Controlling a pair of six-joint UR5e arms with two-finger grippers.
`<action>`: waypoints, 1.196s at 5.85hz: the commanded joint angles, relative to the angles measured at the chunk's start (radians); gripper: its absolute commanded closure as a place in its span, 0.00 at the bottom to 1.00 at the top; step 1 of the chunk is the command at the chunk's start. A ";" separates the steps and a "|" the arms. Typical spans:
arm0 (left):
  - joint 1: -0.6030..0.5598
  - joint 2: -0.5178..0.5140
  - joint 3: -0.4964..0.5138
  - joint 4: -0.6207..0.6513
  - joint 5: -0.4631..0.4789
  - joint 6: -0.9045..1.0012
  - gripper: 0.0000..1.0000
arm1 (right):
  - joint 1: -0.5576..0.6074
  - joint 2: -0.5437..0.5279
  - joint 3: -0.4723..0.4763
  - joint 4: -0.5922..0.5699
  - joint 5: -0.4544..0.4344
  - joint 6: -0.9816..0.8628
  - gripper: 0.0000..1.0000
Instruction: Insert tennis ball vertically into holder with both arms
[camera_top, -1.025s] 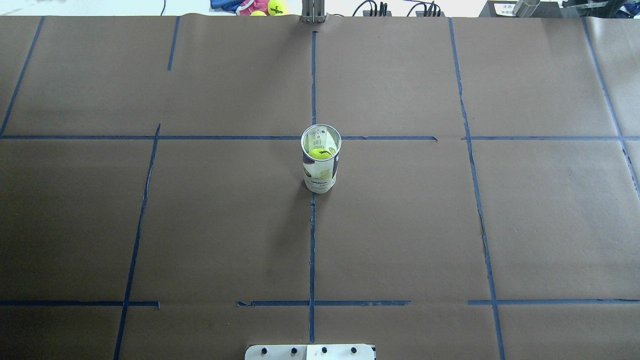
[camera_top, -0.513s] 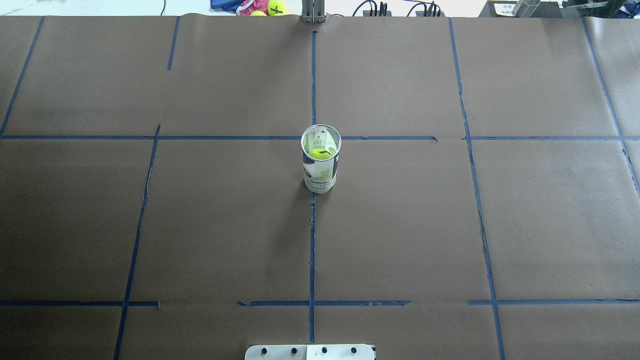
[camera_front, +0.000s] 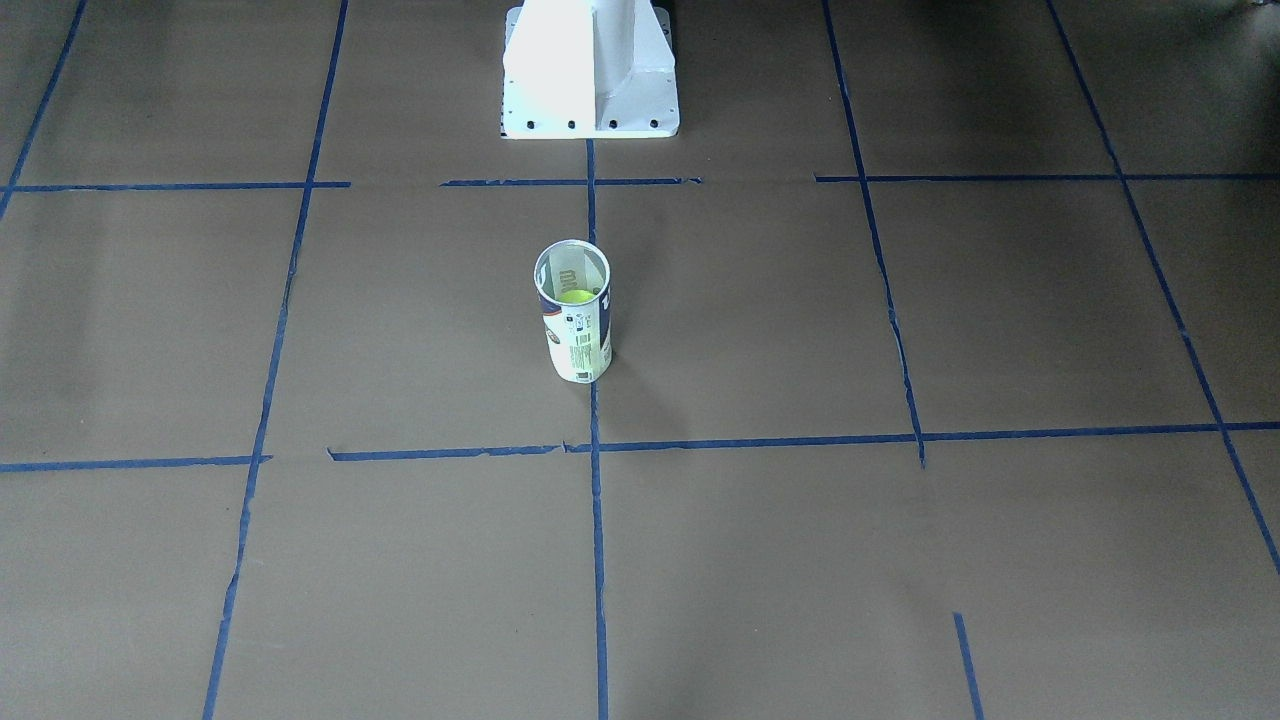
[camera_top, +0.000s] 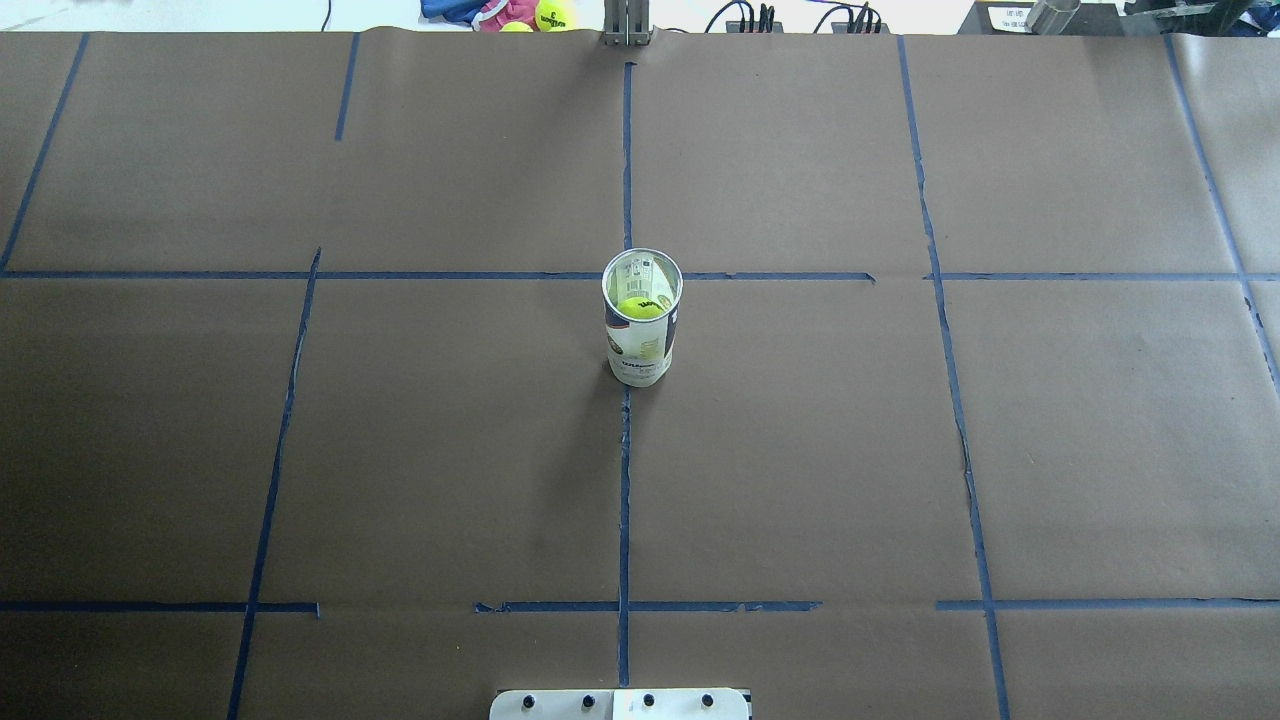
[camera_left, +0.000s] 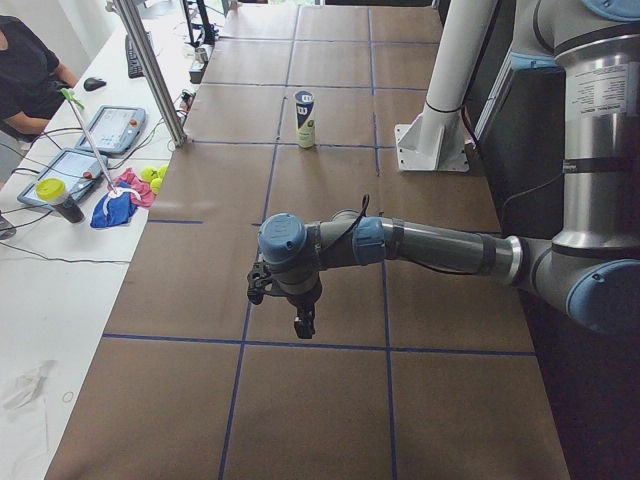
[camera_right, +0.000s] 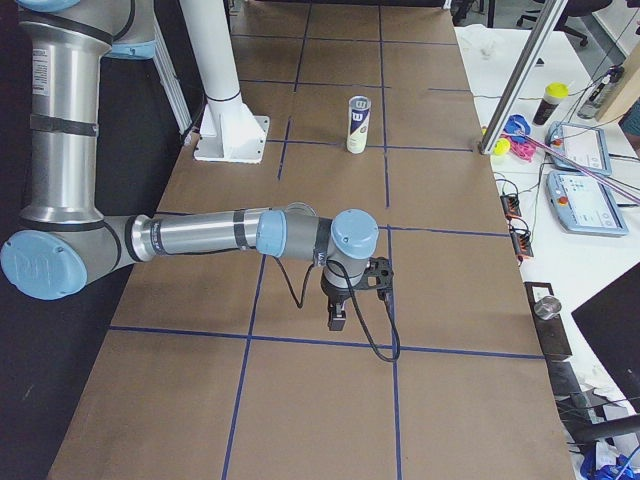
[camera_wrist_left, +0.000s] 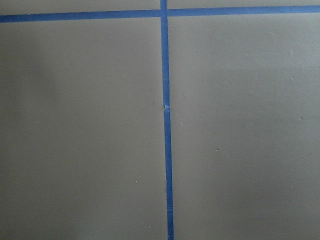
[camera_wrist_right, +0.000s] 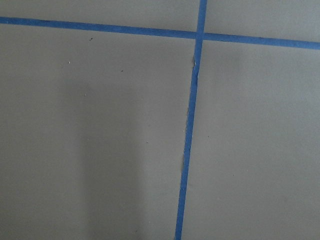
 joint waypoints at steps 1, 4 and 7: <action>-0.021 0.043 -0.020 -0.001 0.001 0.010 0.00 | 0.000 -0.009 0.016 -0.001 0.002 0.000 0.00; -0.019 0.048 -0.036 -0.042 0.001 0.006 0.00 | 0.001 -0.013 0.014 0.001 0.002 0.000 0.00; -0.021 0.060 -0.003 -0.100 0.010 0.012 0.00 | 0.002 -0.016 0.011 0.001 0.003 0.000 0.00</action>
